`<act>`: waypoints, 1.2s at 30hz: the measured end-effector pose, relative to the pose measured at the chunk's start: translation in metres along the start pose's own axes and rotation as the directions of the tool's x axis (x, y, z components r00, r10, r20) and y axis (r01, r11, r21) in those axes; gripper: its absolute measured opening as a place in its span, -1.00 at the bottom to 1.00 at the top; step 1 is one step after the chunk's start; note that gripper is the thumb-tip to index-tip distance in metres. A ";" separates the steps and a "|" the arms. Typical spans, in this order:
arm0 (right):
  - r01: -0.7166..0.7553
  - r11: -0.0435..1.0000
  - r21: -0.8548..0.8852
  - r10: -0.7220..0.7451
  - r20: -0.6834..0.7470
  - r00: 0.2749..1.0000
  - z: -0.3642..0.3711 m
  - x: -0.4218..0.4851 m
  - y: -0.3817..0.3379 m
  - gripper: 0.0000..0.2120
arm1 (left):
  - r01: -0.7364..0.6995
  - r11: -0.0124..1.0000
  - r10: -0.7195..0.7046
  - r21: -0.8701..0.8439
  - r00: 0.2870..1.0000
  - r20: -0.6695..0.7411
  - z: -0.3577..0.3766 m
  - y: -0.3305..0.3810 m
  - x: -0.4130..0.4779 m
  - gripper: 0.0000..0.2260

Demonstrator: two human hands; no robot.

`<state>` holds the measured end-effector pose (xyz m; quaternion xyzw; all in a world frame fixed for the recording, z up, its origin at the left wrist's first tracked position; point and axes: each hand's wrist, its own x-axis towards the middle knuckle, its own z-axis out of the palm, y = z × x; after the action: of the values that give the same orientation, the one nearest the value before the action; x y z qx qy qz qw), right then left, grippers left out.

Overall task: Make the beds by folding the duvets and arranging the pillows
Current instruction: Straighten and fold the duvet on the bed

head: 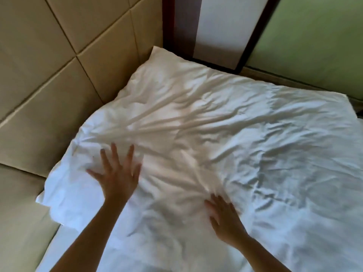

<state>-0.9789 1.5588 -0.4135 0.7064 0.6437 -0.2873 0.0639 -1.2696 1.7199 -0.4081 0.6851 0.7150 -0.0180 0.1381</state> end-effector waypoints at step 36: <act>-0.398 -0.273 0.876 0.656 0.472 0.590 0.139 -0.285 0.372 0.09 | 0.796 -0.227 -0.116 -0.561 0.550 0.827 0.227 0.282 -0.366 -0.32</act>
<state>-0.6737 1.1855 -0.4939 0.7755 -0.1140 -0.5013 -0.3664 -0.9442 1.3316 -0.4990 0.0048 0.6582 0.2420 0.7129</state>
